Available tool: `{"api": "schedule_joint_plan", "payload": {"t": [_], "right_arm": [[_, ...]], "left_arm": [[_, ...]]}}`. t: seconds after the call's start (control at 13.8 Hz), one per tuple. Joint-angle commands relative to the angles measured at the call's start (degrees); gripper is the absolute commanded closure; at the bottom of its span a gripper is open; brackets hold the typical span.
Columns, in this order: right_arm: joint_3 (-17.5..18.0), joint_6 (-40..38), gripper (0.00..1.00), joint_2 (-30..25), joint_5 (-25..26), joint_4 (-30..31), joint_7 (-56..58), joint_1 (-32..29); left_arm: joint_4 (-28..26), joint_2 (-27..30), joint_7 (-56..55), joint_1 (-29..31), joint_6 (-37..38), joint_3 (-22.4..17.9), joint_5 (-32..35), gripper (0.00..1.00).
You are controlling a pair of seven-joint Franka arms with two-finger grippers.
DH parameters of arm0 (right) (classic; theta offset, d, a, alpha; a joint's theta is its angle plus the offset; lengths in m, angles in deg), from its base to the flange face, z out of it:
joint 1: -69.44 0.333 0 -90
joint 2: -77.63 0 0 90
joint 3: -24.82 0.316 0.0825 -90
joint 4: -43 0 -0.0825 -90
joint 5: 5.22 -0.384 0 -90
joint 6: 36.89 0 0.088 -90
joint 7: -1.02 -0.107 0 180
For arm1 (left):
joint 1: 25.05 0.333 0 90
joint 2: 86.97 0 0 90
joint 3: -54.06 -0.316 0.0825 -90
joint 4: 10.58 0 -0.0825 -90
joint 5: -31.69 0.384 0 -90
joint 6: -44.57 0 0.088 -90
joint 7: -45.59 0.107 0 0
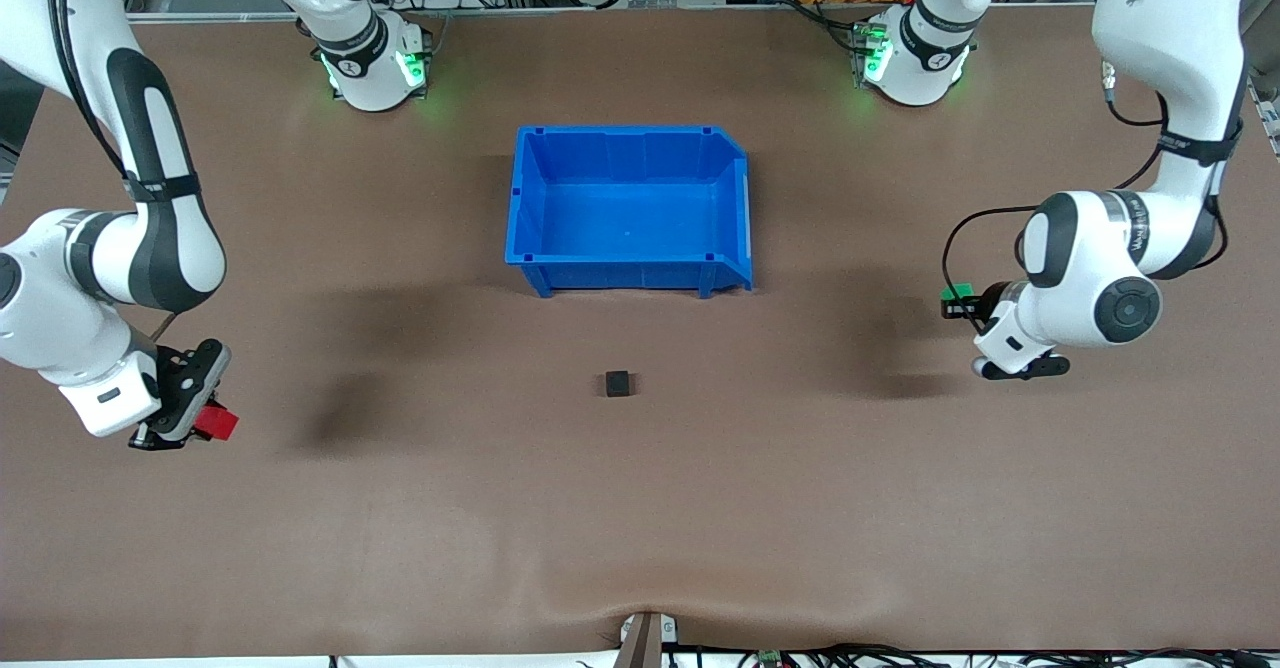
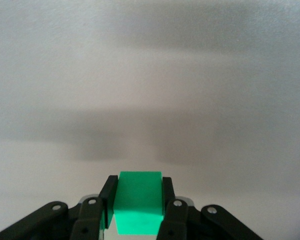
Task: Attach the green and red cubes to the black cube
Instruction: 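Lift the red cube with the right gripper while the left gripper grasps green, then carry the red cube toward the black cube while the left gripper carries green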
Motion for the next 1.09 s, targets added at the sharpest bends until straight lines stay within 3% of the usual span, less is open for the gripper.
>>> {"api": "schedule_joint_plan", "payload": {"t": [0.0, 0.29, 0.58, 0.8, 1.02], "right_arm": [[-0.02, -11.08, 1.0, 1.47, 0.7, -8.85, 0.76, 2.59], [0.51, -15.95, 1.0, 2.97, -0.09, -12.92, 4.44, 6.18], [1.56, -15.51, 1.0, 7.35, -4.47, -13.88, 4.27, 9.7], [2.26, -15.42, 1.0, 13.15, -4.67, -19.06, 5.77, 13.12], [2.27, -13.15, 1.0, 14.22, -4.4, -19.52, 6.38, 17.17]], "left_arm": [[1.55, 1.77, -6.97, -0.86, 2.76, 0.3, -1.23, 1.0], [2.09, 1.33, -15.43, -1.04, 1.63, 1.62, -9.04, 1.0], [4.37, -0.25, -24.57, -1.74, 1.01, 2.23, -11.59, 1.0], [5.16, -1.22, -31.16, -2.96, -1.09, 3.46, -13.19, 1.0], [6.74, -3.49, -37.75, -5.51, -4.61, 3.46, -13.28, 1.0]]}}
